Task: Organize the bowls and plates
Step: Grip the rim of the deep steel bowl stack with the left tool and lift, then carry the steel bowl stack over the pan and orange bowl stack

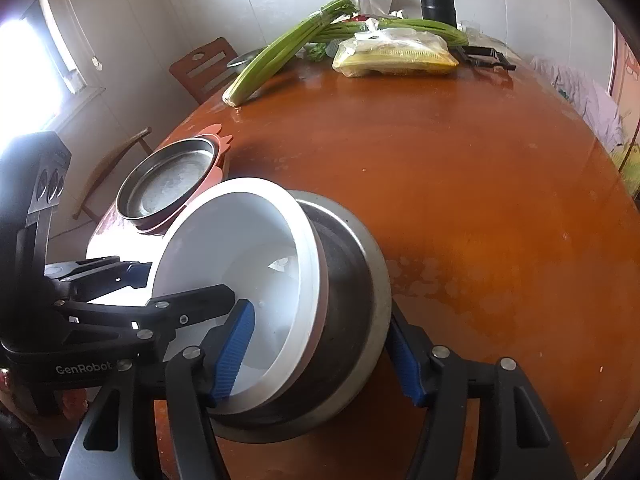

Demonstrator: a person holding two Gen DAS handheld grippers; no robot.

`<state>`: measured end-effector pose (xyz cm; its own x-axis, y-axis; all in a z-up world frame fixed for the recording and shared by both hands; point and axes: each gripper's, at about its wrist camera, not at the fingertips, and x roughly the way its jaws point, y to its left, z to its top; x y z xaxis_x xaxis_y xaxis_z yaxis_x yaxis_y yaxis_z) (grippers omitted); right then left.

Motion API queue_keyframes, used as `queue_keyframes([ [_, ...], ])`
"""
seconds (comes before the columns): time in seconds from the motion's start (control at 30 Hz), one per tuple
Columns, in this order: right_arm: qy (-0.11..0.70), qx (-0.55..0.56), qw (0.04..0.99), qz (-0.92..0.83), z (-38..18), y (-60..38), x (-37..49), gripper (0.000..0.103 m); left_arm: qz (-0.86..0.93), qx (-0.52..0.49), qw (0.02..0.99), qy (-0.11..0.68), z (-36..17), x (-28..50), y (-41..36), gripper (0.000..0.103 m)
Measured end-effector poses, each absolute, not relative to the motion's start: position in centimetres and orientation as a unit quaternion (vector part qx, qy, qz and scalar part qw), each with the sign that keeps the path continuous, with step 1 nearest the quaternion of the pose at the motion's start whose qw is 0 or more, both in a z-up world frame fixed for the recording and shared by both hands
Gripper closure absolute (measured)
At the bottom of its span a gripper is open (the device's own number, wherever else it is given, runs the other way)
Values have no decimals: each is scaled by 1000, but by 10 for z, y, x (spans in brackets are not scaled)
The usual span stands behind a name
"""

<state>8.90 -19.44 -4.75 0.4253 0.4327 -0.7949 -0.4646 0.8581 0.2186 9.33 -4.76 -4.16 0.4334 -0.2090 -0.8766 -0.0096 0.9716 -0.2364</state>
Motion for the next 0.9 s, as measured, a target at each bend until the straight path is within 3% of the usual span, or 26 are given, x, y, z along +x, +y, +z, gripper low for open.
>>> queue_keyframes([
  [0.13,468,-6,841,272,-49,-197,90,44,-58,-112,838,531,-43,95,-48,43],
  [0.3,466,-2,841,274,-48,-197,89,45,-77,-131,831,535,-43,96,-50,56],
  [0.9,456,1,848,271,-42,-202,85,45,-74,-115,834,535,-36,99,-58,56],
])
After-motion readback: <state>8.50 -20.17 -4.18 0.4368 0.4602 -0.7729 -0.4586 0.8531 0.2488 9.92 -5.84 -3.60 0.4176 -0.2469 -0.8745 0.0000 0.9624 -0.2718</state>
